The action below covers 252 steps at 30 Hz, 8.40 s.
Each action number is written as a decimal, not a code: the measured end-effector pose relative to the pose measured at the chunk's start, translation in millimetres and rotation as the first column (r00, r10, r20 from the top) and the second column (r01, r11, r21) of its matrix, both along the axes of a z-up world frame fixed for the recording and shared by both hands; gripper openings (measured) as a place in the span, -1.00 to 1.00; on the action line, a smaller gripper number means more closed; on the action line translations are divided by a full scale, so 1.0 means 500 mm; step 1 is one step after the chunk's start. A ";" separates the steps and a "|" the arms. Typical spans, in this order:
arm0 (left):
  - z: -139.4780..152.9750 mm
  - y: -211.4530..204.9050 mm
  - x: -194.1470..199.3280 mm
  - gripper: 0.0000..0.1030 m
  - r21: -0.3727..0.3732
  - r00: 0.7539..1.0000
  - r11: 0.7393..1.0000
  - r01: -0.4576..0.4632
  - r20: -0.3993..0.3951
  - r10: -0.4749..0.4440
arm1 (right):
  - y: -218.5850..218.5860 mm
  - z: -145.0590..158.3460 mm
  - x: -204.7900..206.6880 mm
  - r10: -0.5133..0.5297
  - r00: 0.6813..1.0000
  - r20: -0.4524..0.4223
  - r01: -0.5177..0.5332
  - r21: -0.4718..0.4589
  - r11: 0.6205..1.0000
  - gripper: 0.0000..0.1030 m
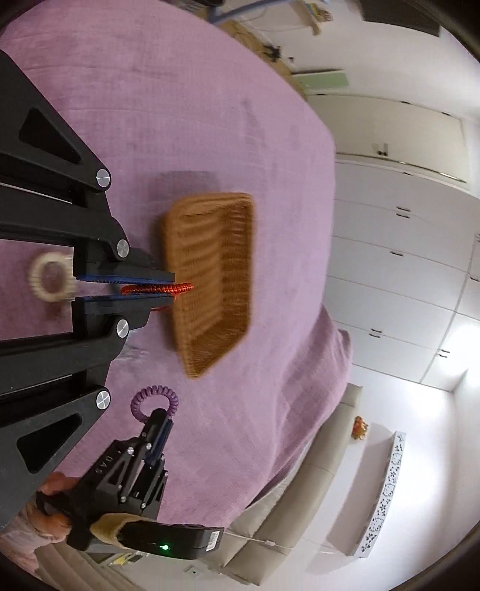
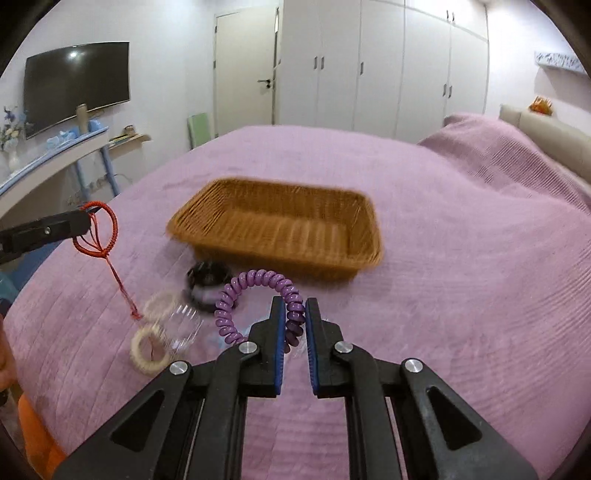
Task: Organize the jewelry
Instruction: 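Carry both hair ties into the wicker basket and open both tools, then grasp the cream coil hair tie with the left tool while the right tool grasps the silver key, then lower the cream hair tie and silver key into the basket, opening both tools, then grasp the clear beaded bracelet with the left tool while the right tool grasps the blue clip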
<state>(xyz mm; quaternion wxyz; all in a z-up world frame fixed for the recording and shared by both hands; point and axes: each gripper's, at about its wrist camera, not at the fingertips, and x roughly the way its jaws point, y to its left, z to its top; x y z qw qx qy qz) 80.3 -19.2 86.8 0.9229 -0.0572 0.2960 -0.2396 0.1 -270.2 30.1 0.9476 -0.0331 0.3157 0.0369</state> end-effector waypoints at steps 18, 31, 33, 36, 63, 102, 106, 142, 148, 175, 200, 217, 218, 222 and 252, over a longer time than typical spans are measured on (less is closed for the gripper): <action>-0.145 -0.139 0.410 -0.93 0.025 0.973 1.000 -0.015 -0.229 0.020 | -0.059 -0.057 0.405 -0.040 0.975 -0.219 0.081 0.183 0.980 -0.75; -0.189 -0.104 0.386 0.03 0.025 0.957 0.999 -0.022 -0.288 0.028 | -0.080 -0.113 0.422 -0.045 0.957 -0.285 0.115 0.234 0.966 -0.28; -0.162 -0.086 0.361 0.03 -0.013 0.964 1.000 -0.011 -0.265 0.008 | -0.090 -0.091 0.396 -0.040 0.966 -0.254 0.107 0.259 0.960 -0.28; -0.121 -0.053 0.311 0.03 -0.106 0.971 0.994 0.014 -0.236 -0.039 | -0.103 -0.056 0.348 -0.032 0.978 -0.205 0.092 0.287 0.954 -0.28; -0.075 0.056 -0.150 0.40 -0.025 0.999 0.999 -0.043 0.010 0.044 | 0.021 -0.014 -0.047 0.143 0.987 0.079 -0.155 0.181 0.971 0.10; -0.283 0.015 -0.056 -0.80 -0.068 0.944 0.993 -0.096 -0.324 0.069 | 0.136 -0.194 0.015 0.309 0.937 -0.164 -0.277 0.192 0.941 -0.72; -0.253 0.023 -0.076 -0.80 -0.103 0.959 0.991 -0.082 -0.278 0.050 | 0.119 -0.183 0.007 0.302 0.944 -0.134 -0.269 0.221 0.938 -0.72; -0.278 0.113 -0.062 -0.80 -0.019 0.920 0.951 -0.309 -0.258 0.294 | 0.141 -0.204 -0.025 0.247 0.946 -0.211 -0.233 0.093 0.968 -0.52; -0.237 0.164 -0.066 -0.80 -0.084 0.916 0.924 -0.373 -0.195 0.351 | 0.120 -0.164 -0.043 0.239 0.959 -0.152 -0.225 0.106 0.969 -0.52; -0.149 -0.083 0.333 -0.80 -0.014 0.975 0.989 -0.151 -0.170 0.146 | 0.006 -0.059 0.410 0.019 0.980 -0.200 0.023 0.207 0.978 -0.52; -0.048 -0.031 0.162 -0.03 -0.037 0.994 0.994 -0.101 -0.036 0.099 | -0.058 0.014 0.247 0.120 0.991 -0.056 -0.099 0.287 0.953 -0.16; -0.070 0.090 -0.089 -0.03 -0.053 0.991 0.991 -0.125 -0.052 0.123 | -0.085 -0.057 0.011 0.142 0.985 -0.103 -0.096 0.363 0.927 -0.11; -0.085 0.091 -0.089 -0.03 -0.051 0.989 0.990 -0.129 -0.071 0.126 | -0.077 -0.074 0.008 0.151 0.981 -0.122 -0.097 0.367 0.925 -0.11; -0.149 0.097 -0.067 -0.03 -0.038 0.980 0.989 -0.142 -0.147 0.135 | -0.041 -0.128 0.002 0.156 0.974 -0.163 -0.086 0.374 0.924 -0.11; -0.306 0.024 0.116 -0.04 0.080 0.935 0.997 -0.021 -0.352 0.048 | 0.110 -0.227 0.173 -0.107 0.932 -0.345 0.206 0.264 0.942 -0.17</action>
